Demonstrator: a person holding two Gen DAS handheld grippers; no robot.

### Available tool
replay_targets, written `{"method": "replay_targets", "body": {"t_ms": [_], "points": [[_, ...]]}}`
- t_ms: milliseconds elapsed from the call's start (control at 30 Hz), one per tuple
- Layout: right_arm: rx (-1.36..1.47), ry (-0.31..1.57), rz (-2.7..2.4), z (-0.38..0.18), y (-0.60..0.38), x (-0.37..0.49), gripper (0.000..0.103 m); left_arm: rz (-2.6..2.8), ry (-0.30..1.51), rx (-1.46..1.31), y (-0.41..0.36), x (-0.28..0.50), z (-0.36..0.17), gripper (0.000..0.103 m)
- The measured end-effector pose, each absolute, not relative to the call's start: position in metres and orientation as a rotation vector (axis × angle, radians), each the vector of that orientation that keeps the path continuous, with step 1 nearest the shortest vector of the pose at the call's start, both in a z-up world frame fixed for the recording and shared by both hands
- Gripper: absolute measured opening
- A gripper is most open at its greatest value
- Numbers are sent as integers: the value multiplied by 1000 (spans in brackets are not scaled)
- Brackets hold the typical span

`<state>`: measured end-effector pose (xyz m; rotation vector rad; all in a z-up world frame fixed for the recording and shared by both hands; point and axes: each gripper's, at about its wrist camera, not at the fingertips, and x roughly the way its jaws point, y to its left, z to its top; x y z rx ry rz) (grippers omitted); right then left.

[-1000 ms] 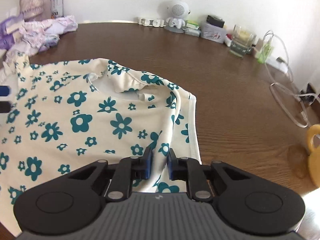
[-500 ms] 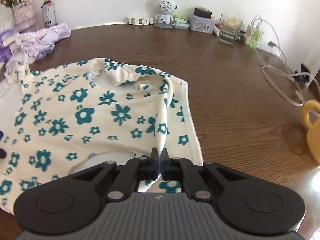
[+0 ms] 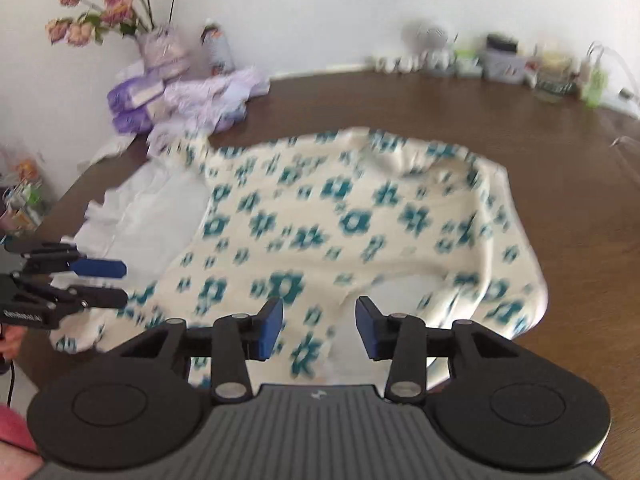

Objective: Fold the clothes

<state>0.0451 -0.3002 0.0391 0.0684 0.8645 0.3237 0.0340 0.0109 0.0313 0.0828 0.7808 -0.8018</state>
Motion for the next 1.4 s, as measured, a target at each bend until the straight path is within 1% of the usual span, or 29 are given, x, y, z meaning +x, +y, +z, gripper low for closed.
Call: {"method": "replay_targets", "body": {"t_ms": [100,200,267,300,333,500,667,700,767,800,833,900,967,1033,1067,1100,1133,1200,1267,1400], "points": [[21,915,298,23,-300,42,41,-772,817,118,20,18,24,52],[-18,934,326,19,-301,41,40,-740,826,163,24,11,18,52],[-47,948,345,18,-300,41,26,-729,808,198,23,7,18,46],[-61,955,354,17,-299,41,2,-731,798,234,21,5,18,21],[-76,962,364,17,-298,41,2,-733,788,271,19,3,18,6],[46,974,420,45,-325,39,2,-760,784,308,25,2,34,5],[-31,1034,404,24,-319,35,3,-767,828,375,20,2,26,6],[-61,1032,401,20,-315,34,4,-767,836,386,18,2,24,11],[-68,995,402,27,-313,30,8,-746,817,379,19,2,31,30],[-71,975,403,30,-312,28,15,-743,782,360,20,1,36,46],[-54,938,407,37,-313,28,27,-740,747,342,21,0,42,49],[-38,862,408,45,-310,29,37,-738,704,307,19,0,49,49],[-44,793,403,49,-303,32,37,-741,677,298,10,1,48,48],[-51,789,407,40,-292,39,37,-747,674,309,0,2,41,45],[-55,789,410,36,-287,43,37,-752,679,318,-5,2,37,40],[-58,789,413,31,-281,47,36,-751,697,326,-9,4,31,32],[-81,790,405,25,-277,47,36,-749,714,330,-11,5,25,29],[-134,803,378,12,-270,46,36,-729,724,335,-7,6,14,30],[-88,813,361,12,-278,48,38,-730,749,311,-1,8,15,30],[3,812,343,19,-292,59,38,-766,738,217,9,34,41,31]]}}
